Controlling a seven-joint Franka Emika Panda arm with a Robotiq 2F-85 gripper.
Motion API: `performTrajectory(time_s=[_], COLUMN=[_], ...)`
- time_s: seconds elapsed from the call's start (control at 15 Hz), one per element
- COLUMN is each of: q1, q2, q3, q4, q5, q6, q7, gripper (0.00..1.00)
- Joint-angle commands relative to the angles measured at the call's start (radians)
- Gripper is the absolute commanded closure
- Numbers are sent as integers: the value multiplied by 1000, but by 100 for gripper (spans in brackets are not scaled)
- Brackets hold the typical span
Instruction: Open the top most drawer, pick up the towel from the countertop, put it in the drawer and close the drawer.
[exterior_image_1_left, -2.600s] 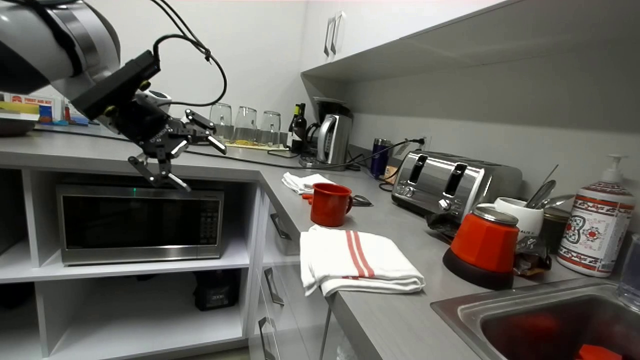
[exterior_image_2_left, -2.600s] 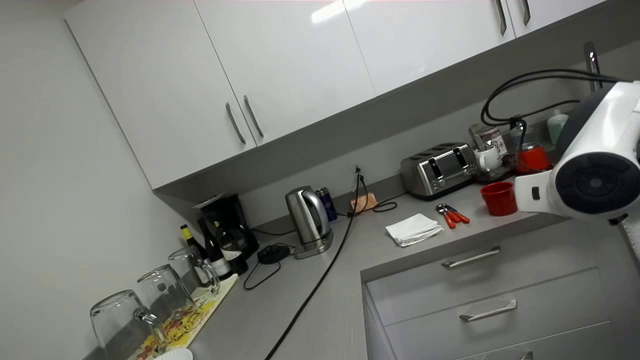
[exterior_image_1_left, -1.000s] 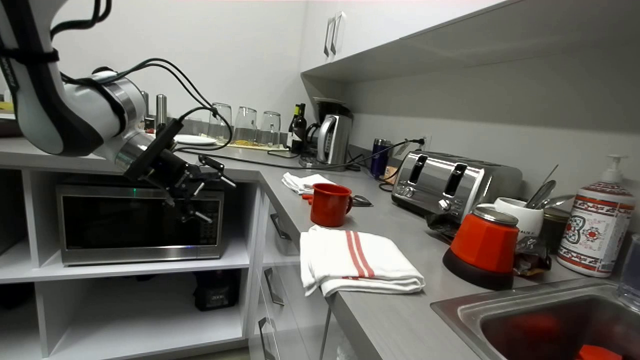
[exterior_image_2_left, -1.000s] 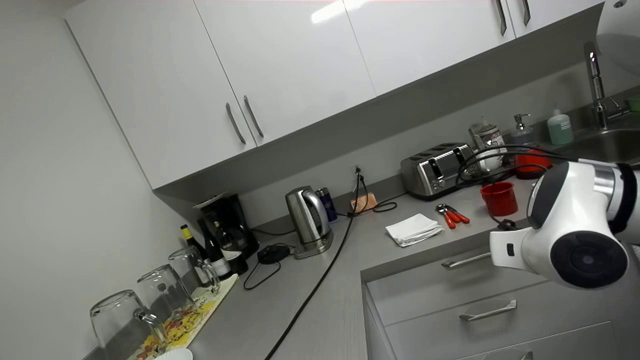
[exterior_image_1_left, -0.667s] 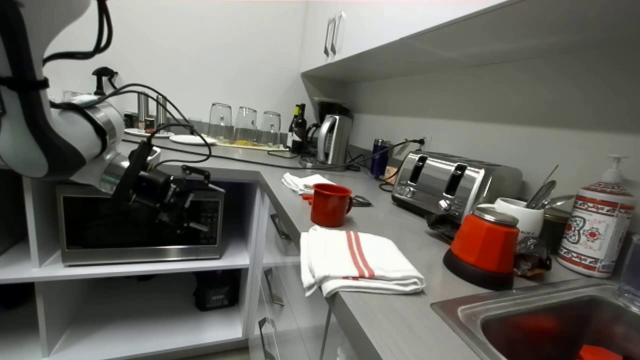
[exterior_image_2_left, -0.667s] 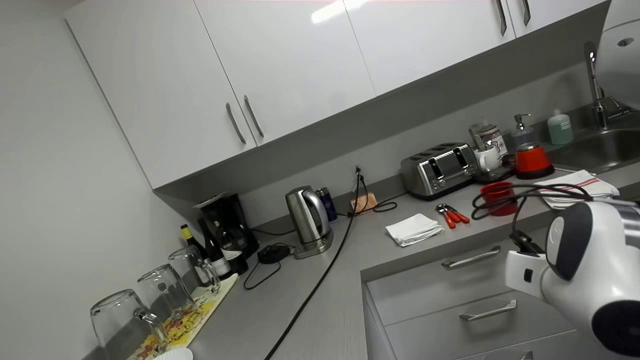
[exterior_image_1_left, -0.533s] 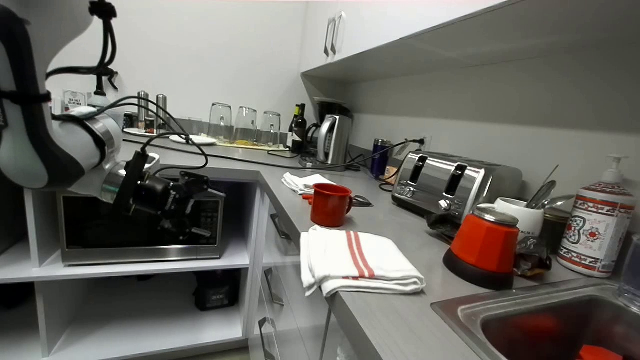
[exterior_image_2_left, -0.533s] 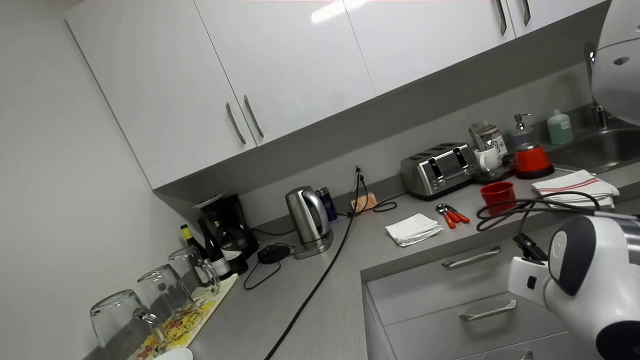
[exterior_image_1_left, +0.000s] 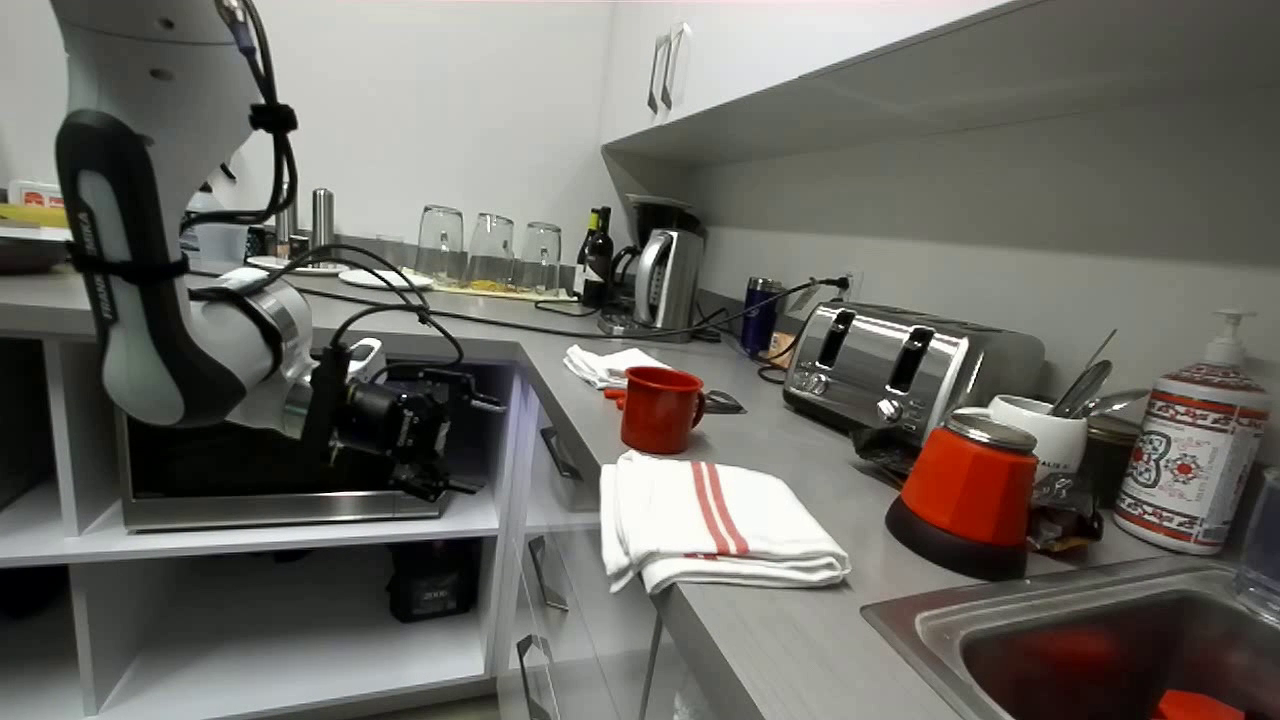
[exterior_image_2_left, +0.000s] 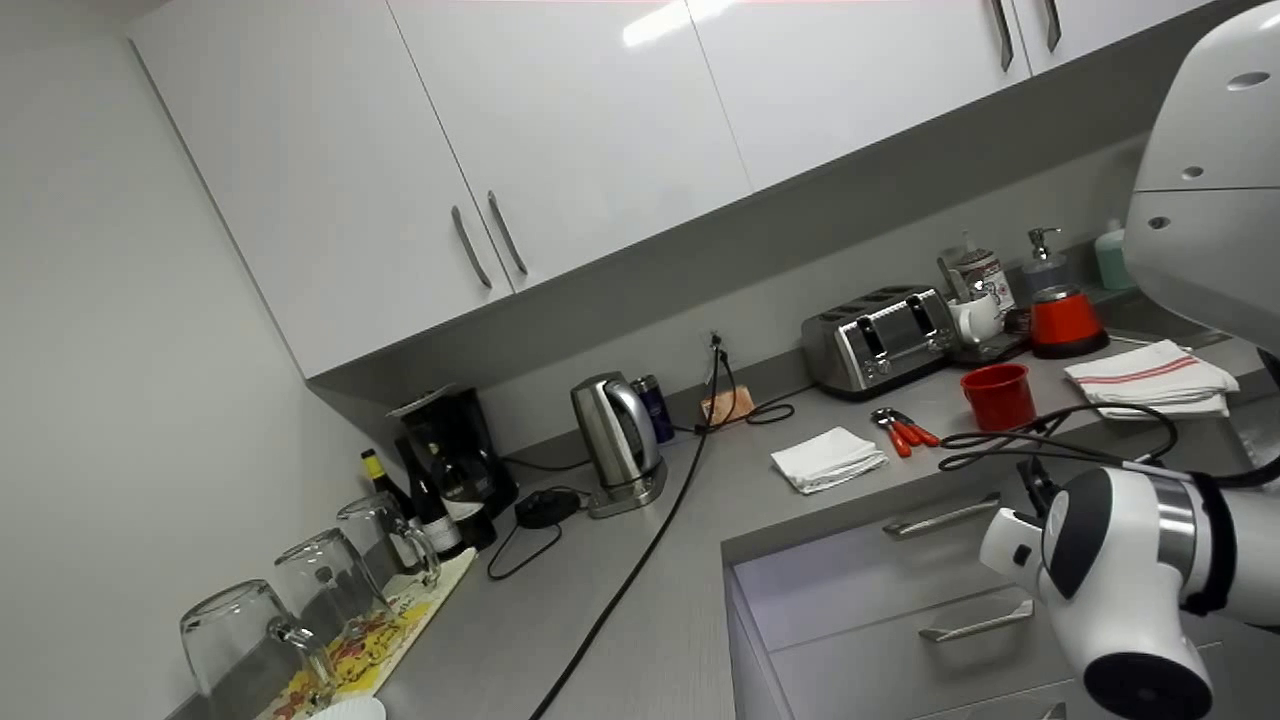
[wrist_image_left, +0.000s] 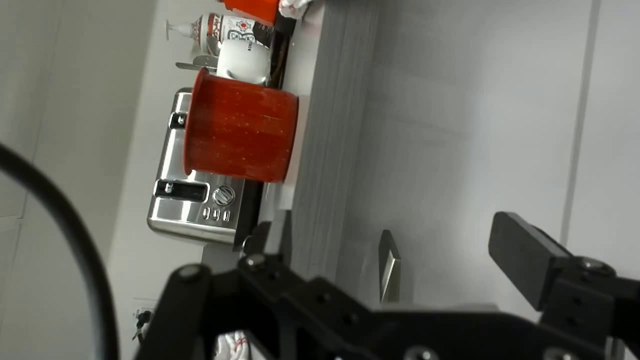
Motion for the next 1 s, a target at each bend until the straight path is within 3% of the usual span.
performTrajectory(time_s=[0.0,0.4,0.93], q1=[-9,-1,42], q2=[15,23,141], q3=[10,9,-8], q4=[16,21,126], q5=[-4,-5,-110], q6=[-9,-26,-123], q7=[-2,18,113], gripper=[0,0,0])
